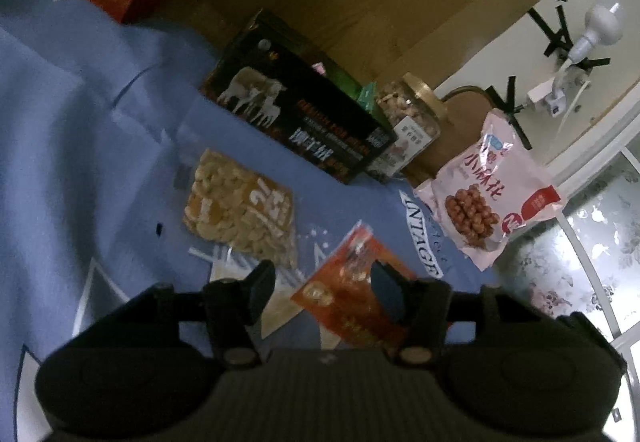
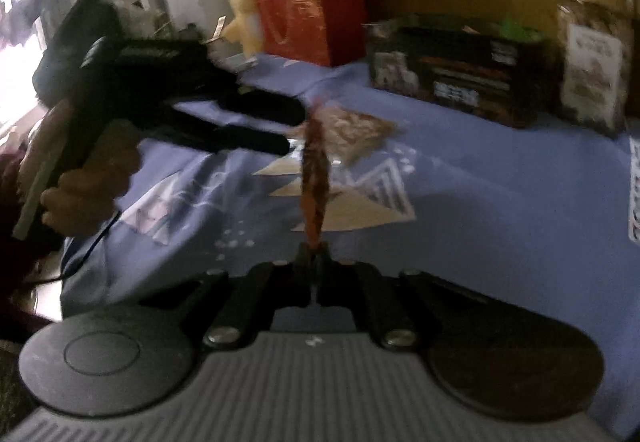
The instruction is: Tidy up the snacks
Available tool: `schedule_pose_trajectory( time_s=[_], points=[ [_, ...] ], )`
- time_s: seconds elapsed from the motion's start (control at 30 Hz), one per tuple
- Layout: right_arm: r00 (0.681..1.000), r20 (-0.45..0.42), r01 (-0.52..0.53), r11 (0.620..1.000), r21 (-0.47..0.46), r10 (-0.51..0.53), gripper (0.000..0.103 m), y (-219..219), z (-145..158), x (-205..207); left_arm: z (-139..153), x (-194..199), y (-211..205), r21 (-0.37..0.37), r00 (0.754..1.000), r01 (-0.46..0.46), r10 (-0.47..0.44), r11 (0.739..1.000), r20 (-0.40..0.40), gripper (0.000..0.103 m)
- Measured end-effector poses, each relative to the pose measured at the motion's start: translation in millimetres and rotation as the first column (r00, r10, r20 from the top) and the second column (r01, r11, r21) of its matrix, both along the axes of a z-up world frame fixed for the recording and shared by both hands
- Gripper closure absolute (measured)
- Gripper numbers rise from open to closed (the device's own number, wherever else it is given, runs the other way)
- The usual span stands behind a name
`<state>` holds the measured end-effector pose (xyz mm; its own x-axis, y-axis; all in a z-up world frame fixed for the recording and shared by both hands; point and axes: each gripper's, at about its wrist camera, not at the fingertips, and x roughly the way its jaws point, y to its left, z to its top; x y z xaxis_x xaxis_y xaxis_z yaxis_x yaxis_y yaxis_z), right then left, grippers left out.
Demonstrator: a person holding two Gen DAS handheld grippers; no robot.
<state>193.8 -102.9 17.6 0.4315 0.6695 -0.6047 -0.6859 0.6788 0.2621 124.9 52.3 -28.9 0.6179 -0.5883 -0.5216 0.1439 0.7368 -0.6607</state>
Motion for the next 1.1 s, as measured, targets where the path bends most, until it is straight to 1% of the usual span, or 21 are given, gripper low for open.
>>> schedule_pose_trajectory(
  time_s=[0.1,0.13,0.17,0.27,0.3,0.37,0.4,0.47,0.53,0.63,0.67,0.7,0.73,0.77,0.8,0.9,0.97,1.0,1.03,1.1],
  points=[
    [1.0,-0.003,0.029,0.999,0.017,-0.029,0.089,-2.4,-0.2,5.5,-2.6,1.8,-3.4,0.009,1.0,0.005,-0.005,1.0,-0.008,0.049],
    [0.999,0.001,0.032,0.999,0.022,-0.032,0.084,-1.7,0.1,5.7,-3.2,3.1,-5.3,0.013,1.0,0.01,-0.01,1.0,-0.01,0.049],
    [0.999,0.0,0.034,0.999,0.022,-0.034,0.082,-0.6,-0.2,7.2,-4.0,4.4,-7.0,0.017,1.0,0.014,-0.014,1.0,-0.011,0.049],
    [0.998,-0.025,0.052,0.998,0.047,-0.051,0.078,-1.7,-1.8,14.5,-5.4,10.5,-12.4,0.025,1.0,0.021,-0.02,0.999,-0.02,0.049],
    [0.997,-0.048,0.061,0.996,0.067,-0.058,0.076,-4.6,-1.8,17.9,-6.0,13.2,-13.4,0.023,0.999,0.025,-0.024,0.999,-0.024,0.049],
    [0.991,-0.104,0.098,0.988,0.118,-0.086,0.068,-14.5,-3.0,26.9,-7.4,18.6,-16.8,0.018,0.999,0.035,-0.034,0.999,-0.033,0.049],
    [0.986,-0.136,0.119,0.982,0.145,-0.099,0.066,-20.1,-3.7,29.2,-8.2,20.2,-18.2,0.016,0.999,0.039,-0.038,0.999,-0.037,0.049],
    [0.97,-0.217,0.158,0.965,0.21,-0.111,0.055,-32.8,-6.3,35.2,-10.0,24.2,-21.0,0.005,0.998,0.051,-0.051,0.999,-0.046,0.049],
    [0.948,-0.294,0.201,0.941,0.272,-0.118,0.05,-44.6,-9.3,38.6,-11.5,26.8,-22.5,-0.008,0.997,0.061,-0.061,0.998,-0.052,0.049],
    [0.898,-0.423,0.289,0.889,0.354,-0.123,0.051,-60.4,-18.5,47.6,-12.1,30.6,-26.5,-0.015,0.996,0.069,-0.069,0.998,-0.054,0.049],
    [0.882,-0.453,0.319,0.87,0.376,-0.128,0.054,-64.3,-20.6,50.7,-12.3,31.7,-27.7,-0.014,0.996,0.072,-0.073,0.997,-0.052,0.049],
    [0.872,-0.47,0.341,0.858,0.384,-0.136,0.056,-66.6,-20.8,52.7,-12.7,32.8,-28.4,-0.016,0.996,0.076,-0.076,0.997,-0.051,0.049],
    [0.861,-0.485,0.365,0.849,0.381,-0.152,0.072,-67.8,-21.2,54.7,-13.2,33.5,-28.9,-0.02,0.996,0.078,-0.079,0.997,-0.052,0.049],
    [0.845,-0.502,0.398,0.844,0.359,-0.185,0.089,-68.5,-24.2,56.9,-13.7,33.7,-29.0,-0.024,0.995,0.077,-0.078,0.997,-0.053,0.049],
    [0.83,-0.522,0.415,0.844,0.341,-0.197,0.091,-68.4,-27.8,59.5,-14.0,33.5,-28.7,-0.028,0.996,0.076,-0.078,0.997,-0.053,0.049],
    [0.806,-0.572,0.434,0.808,0.398,-0.152,0.091,-73.9,-31.6,59.7,-14.4,30.9,-24.1,-0.049,0.996,0.067,-0.069,0.997,-0.059,0.048],
    [0.796,-0.598,0.435,0.773,0.461,-0.091,0.092,-76.2,-30.5,57.2,-12.6,27.6,-19.9,-0.078,0.996,0.068,-0.072,0.995,-0.05,0.047],
    [0.793,-0.605,0.435,0.758,0.485,-0.068,0.092,-80.2,-29.5,58.2,-10.7,26.6,-19.1,-0.089,0.996,0.072,-0.076,0.993,-0.042,0.047],
    [0.796,-0.603,0.431,0.742,0.513,-0.045,0.092,-80.7,-26.3,57.5,-7.8,25.7,-17.8,-0.106,0.996,0.079,-0.082,0.991,-0.029,0.047],
    [0.806,-0.591,0.413,0.722,0.555,-0.007,0.092,-80.6,-18.7,60.4,0.4,25.9,-17.1,-0.146,0.994,0.107,-0.107,0.984,0.01,0.047]
  ],
)
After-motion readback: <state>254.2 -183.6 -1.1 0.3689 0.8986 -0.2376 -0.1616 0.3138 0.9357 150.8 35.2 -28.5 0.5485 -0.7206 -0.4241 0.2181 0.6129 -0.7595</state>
